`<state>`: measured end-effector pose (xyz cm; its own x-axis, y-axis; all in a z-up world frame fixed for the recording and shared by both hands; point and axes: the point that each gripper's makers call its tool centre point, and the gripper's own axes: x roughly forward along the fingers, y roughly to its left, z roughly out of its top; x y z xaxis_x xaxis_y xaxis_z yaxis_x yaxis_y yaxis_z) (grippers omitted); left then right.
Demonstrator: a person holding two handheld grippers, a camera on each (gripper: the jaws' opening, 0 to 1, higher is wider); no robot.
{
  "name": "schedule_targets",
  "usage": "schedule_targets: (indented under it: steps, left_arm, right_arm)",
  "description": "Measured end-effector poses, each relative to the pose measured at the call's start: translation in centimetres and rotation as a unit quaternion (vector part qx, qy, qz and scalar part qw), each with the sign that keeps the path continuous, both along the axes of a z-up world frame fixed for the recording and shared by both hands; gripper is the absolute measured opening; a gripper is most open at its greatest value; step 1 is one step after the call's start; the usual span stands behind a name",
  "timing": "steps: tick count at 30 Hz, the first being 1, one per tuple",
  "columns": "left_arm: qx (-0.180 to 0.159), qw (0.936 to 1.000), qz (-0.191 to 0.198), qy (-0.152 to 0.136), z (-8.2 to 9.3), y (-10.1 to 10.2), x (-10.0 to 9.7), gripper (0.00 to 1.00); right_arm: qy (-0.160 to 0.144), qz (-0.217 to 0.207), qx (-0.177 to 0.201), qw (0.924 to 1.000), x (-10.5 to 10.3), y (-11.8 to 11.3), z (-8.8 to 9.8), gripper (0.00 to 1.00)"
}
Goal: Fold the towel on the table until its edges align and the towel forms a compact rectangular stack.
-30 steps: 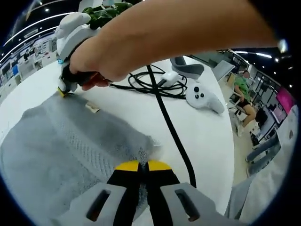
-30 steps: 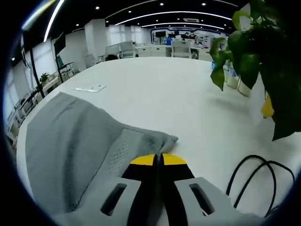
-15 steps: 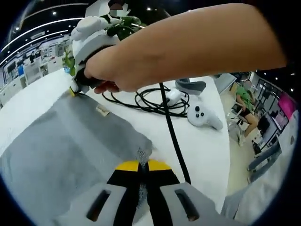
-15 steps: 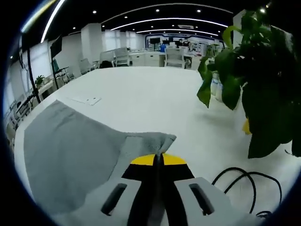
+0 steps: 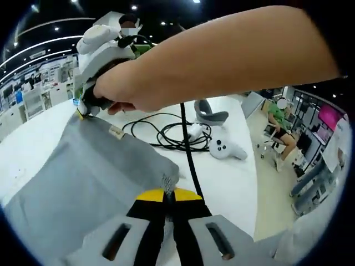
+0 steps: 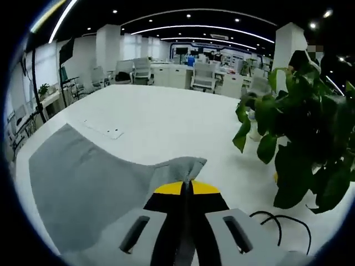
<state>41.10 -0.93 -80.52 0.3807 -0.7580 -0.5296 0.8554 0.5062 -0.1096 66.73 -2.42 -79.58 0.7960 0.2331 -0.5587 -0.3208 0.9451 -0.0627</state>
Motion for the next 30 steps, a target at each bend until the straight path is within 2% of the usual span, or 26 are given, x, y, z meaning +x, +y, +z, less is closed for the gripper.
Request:
schedule_targets:
  steps: [4, 6, 12, 15, 22, 26, 27, 30]
  left_arm:
    - [-0.008, 0.9998, 0.011, -0.012, 1.3, 1.4, 0.3, 0.03]
    - [-0.016, 0.9997, 0.016, -0.008, 1.8, 1.8, 0.4, 0.03]
    - [-0.025, 0.9993, 0.012, -0.026, 3.8, 2.8, 0.0, 0.03]
    - [-0.041, 0.9986, 0.021, -0.028, 5.2, 3.6, -0.2, 0.03]
    - [-0.052, 0.9975, 0.032, -0.035, 6.5, 4.9, -0.7, 0.03]
    - [-0.065, 0.9961, 0.048, -0.036, 7.5, 6.4, -0.8, 0.03]
    - [-0.070, 0.9950, 0.056, -0.044, 7.9, 7.1, -0.6, 0.03]
    - [-0.068, 0.9946, 0.061, -0.048, 8.3, 8.4, -0.5, 0.03]
  right_arm:
    - [-0.001, 0.002, -0.004, 1.0000, 0.0, 0.9, 1.0, 0.01]
    - [-0.002, 0.004, -0.009, 0.9999, -0.1, 1.2, 1.6, 0.01]
    - [-0.012, 0.006, -0.006, 0.9999, -0.3, 2.7, 4.0, 0.01]
    - [-0.017, 0.010, -0.004, 0.9998, -0.4, 3.8, 5.1, 0.01]
    - [-0.025, 0.018, -0.008, 0.9995, -1.0, 5.8, 7.2, 0.01]
    - [-0.021, 0.014, -0.004, 0.9997, -1.2, 6.8, 7.9, 0.01]
    - [-0.022, 0.014, -0.004, 0.9997, -1.2, 7.1, 8.0, 0.01]
    - [-0.024, 0.016, -0.007, 0.9996, -1.5, 8.1, 8.7, 0.01]
